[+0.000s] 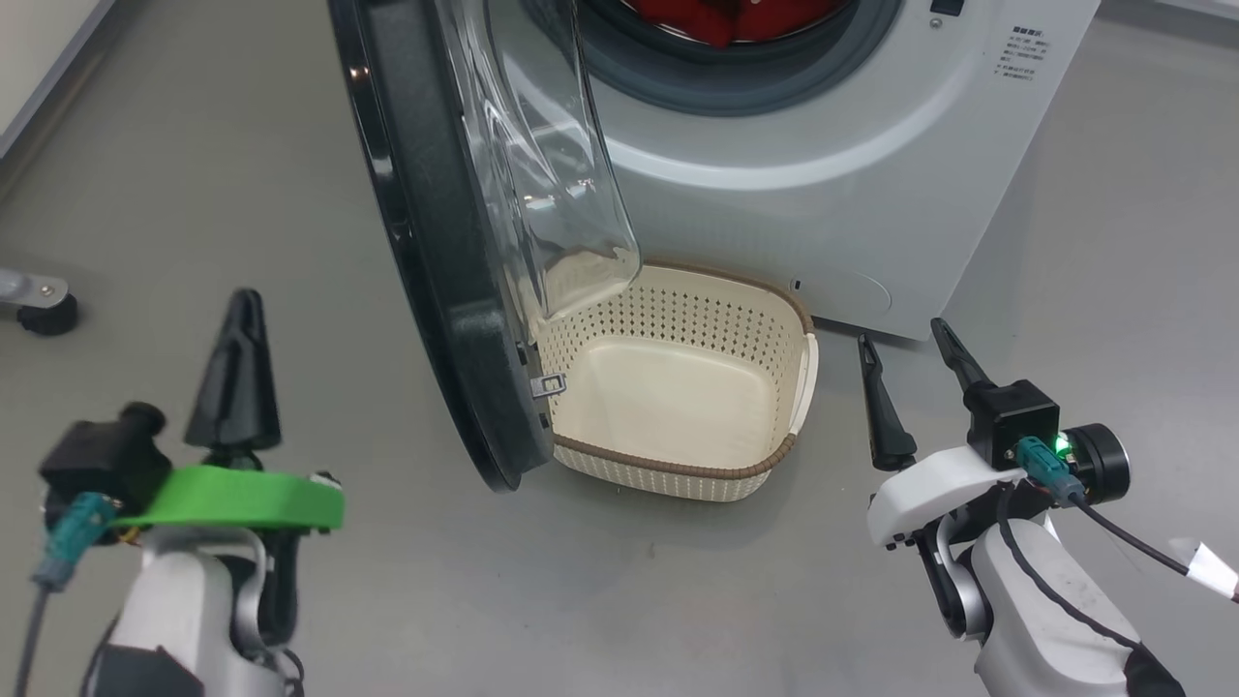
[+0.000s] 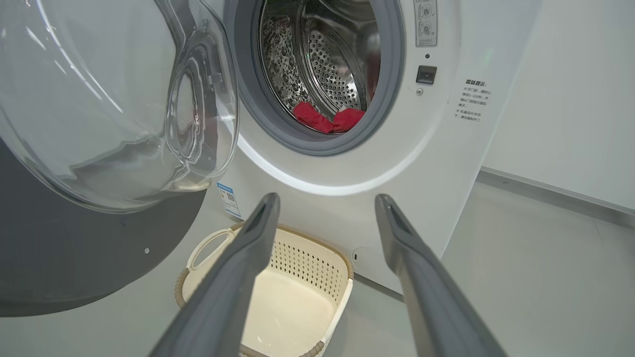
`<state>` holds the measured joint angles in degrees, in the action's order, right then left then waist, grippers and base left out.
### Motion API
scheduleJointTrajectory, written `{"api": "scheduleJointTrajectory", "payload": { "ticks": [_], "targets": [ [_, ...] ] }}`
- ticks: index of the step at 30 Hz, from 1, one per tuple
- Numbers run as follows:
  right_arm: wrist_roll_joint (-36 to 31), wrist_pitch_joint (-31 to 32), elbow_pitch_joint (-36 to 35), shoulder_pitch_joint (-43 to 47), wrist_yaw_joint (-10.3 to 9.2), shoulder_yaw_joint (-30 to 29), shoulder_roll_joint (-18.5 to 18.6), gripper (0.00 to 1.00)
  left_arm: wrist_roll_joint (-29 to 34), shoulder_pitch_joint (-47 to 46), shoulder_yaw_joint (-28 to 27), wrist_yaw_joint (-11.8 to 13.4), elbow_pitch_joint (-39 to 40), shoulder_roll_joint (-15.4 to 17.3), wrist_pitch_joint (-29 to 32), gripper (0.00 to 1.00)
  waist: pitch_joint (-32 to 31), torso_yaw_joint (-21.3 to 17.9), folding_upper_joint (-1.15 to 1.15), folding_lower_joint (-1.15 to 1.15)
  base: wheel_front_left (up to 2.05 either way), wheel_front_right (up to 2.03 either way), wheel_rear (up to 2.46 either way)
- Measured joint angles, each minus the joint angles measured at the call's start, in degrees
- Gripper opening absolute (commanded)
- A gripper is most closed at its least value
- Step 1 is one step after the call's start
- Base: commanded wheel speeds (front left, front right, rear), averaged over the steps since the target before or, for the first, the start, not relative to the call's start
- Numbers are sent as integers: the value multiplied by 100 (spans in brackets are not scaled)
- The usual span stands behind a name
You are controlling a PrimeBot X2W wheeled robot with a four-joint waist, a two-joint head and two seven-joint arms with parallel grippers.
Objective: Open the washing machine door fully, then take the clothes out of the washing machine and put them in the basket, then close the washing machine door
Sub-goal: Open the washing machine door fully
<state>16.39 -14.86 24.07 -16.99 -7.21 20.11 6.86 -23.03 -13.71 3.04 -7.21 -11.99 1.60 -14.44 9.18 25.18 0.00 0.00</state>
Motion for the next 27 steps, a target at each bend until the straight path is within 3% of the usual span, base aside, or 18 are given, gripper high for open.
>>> {"api": "scheduleJointTrajectory", "payload": {
  "ticks": [4, 11, 19, 27],
  "targets": [
    [-24, 0, -27, 3, 0, -29, -47, 100, -11, -268, -207, 0, 837, 5, -2, 0, 1, 8, 0, 0, 0, 0, 0],
    [-99, 0, -34, 21, 0, -59, -73, 100, 9, -594, 234, 0, 2178, 5, -33, 0, 8, 22, 0, 0, 0, 0, 0],
    [-148, 0, -37, 68, 0, -70, -126, 100, 47, -613, 1702, 0, 2775, 12, -34, 0, 17, 21, 0, 0, 0, 0, 0],
    [-192, 0, -22, 91, 2, -70, -143, 100, 45, -230, 3133, 0, 2490, 63, -33, 0, 30, 10, 0, 0, 0, 0, 0]
  ]
}}
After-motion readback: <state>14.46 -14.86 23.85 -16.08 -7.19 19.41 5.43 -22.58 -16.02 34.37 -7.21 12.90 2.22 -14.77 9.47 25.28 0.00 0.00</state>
